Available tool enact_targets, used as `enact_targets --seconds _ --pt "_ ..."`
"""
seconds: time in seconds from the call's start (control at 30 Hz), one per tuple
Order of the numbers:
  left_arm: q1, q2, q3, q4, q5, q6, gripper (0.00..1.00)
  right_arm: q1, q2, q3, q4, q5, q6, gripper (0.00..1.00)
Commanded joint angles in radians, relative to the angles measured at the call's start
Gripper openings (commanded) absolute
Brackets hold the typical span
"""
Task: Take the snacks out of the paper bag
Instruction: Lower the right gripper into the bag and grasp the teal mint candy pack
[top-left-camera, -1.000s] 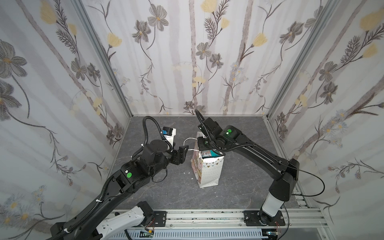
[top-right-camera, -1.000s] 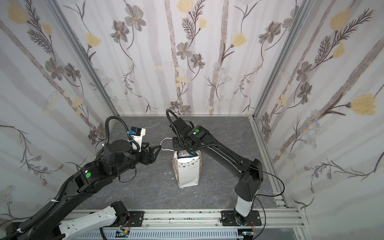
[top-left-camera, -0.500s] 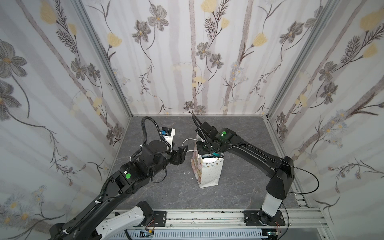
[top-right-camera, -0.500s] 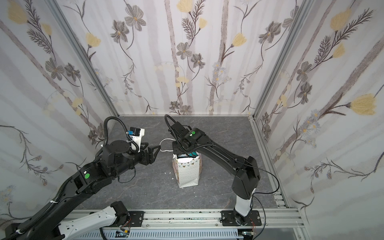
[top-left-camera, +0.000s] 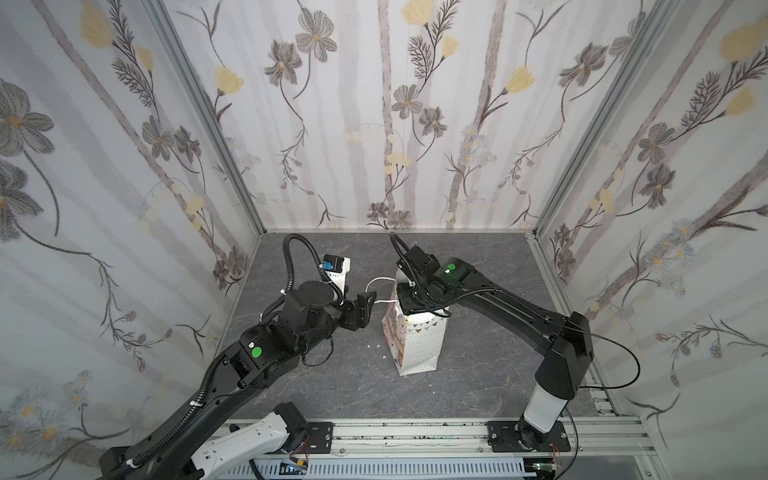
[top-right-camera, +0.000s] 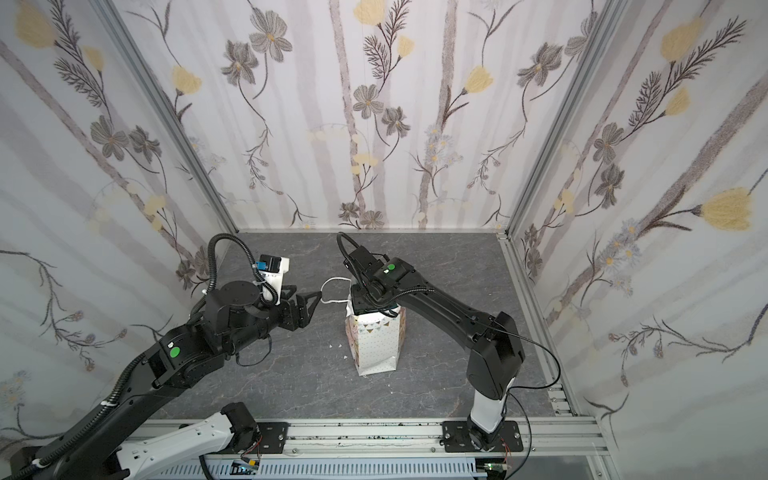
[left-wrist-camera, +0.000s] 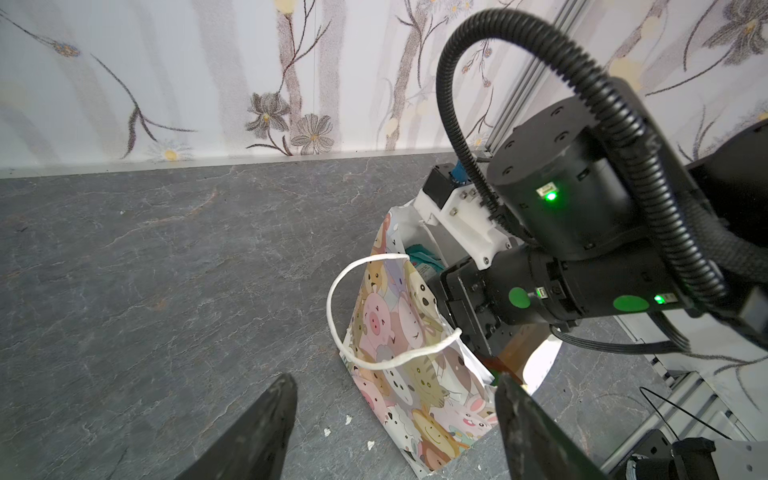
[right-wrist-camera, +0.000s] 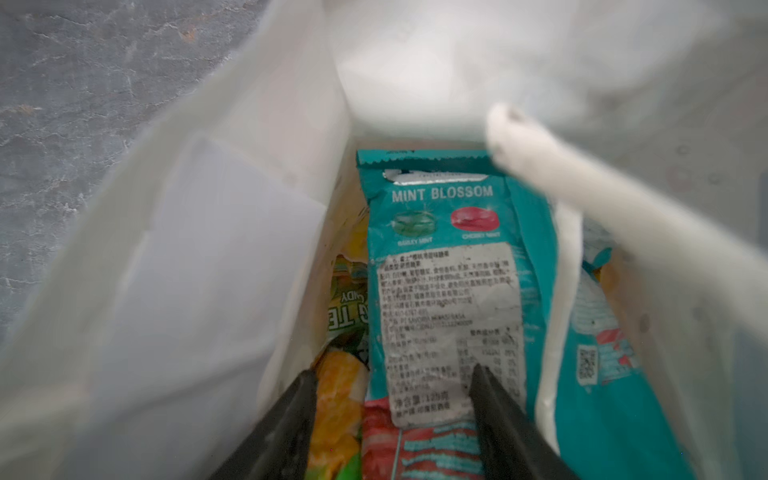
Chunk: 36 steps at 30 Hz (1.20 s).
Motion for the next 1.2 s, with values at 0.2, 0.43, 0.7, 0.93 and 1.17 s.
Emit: enact_targets --seconds 0.2,0.43,0.7,0.93,1.17 --pt "-0.001 0.000 0.000 0.019 -0.018 -0.007 0.77 0.008 0.073 -0.081 0.022 -0.062 -0.028 0.64" --pt "0.001 -0.002 -0.003 0.018 -0.019 -0.003 0.77 0.004 0.054 -0.093 0.042 -0.056 -0.035 0.27" --pt "0.001 -0.003 -0.008 0.018 -0.022 -0.003 0.78 0.001 -0.015 -0.042 0.057 -0.085 -0.036 0.00" --pt "0.000 -0.002 -0.010 0.019 -0.022 -0.004 0.79 -0.002 -0.062 0.022 0.057 -0.090 -0.027 0.00" --pt "0.001 -0.003 -0.011 0.019 -0.021 -0.006 0.80 -0.002 -0.094 0.058 0.057 -0.076 -0.016 0.00"
